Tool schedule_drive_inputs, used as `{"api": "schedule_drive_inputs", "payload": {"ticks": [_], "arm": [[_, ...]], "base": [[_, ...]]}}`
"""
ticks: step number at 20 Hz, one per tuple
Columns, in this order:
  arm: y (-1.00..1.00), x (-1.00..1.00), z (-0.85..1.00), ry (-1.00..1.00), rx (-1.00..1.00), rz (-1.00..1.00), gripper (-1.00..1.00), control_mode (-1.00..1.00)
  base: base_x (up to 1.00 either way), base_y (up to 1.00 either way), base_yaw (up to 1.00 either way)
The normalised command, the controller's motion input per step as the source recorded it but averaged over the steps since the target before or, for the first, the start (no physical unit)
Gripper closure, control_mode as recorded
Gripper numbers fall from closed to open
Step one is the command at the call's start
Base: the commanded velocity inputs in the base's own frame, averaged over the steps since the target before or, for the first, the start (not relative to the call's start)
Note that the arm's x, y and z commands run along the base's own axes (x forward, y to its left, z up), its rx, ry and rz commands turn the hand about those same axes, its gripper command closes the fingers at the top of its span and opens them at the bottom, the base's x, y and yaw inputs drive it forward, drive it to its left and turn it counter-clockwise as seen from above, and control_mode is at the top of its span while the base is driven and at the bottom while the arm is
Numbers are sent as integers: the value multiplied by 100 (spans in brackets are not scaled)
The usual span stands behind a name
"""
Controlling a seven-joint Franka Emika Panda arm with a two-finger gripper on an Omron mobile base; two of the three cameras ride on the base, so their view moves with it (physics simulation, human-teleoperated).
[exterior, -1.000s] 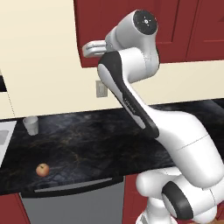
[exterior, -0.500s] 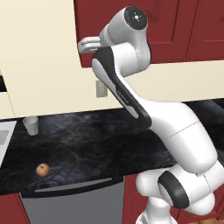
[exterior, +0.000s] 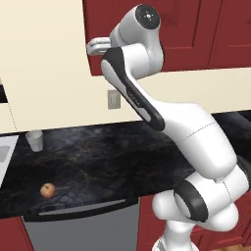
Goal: Open the cabinet. Pick the dish brush and place it next to the sink. Then close the cabinet.
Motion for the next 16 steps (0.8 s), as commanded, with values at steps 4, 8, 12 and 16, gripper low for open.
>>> {"api": "schedule_drive_inputs", "payload": {"ticks": [4,8,12,16], "arm": [[0,38,0,0,0,0,-100,-100],[4,35,0,0,0,0,-100,-100],[8,20,0,0,0,0,-100,-100],[17,1,0,0,0,0,-100,-100]], "base": [[0,0,0],[0,0,0],[0,0,0],[0,0,0]]}}
